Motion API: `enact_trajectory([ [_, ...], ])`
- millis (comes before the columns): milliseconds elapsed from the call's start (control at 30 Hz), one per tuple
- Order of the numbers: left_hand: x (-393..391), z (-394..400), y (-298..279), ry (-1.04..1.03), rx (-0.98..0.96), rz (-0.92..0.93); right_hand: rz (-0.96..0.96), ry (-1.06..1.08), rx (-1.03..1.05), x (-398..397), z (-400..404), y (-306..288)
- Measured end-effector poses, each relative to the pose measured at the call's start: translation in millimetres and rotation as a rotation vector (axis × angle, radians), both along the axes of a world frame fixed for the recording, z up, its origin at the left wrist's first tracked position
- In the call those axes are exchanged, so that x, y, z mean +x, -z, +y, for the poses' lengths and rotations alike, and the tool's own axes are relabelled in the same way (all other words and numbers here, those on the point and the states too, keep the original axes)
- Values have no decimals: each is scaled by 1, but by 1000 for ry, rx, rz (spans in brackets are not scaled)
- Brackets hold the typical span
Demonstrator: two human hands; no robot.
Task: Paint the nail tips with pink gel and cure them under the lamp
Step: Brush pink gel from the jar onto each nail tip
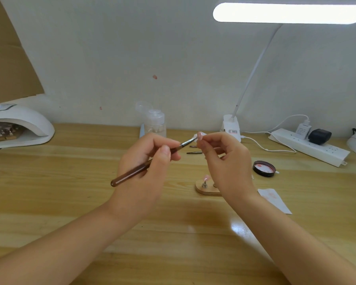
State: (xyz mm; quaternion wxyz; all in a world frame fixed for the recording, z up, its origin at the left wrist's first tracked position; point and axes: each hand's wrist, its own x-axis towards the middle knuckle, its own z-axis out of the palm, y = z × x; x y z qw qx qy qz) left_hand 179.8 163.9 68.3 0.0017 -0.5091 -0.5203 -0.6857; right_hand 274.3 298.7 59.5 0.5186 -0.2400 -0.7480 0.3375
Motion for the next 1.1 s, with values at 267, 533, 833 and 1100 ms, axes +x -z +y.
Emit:
enact_trajectory([
  [267,-1,0,1,-1,-23,33,-21,26,25,1,-3,-1],
  [533,1,1,1,3,-52,-6,-19,36,29,0,-2,-1],
  [833,7,3,-13,-54,32,-131,61,-18,1,8,4,-13],
  [1100,13,32,-33,-146,-113,-204,-15,-7,-84,59,32,-17],
])
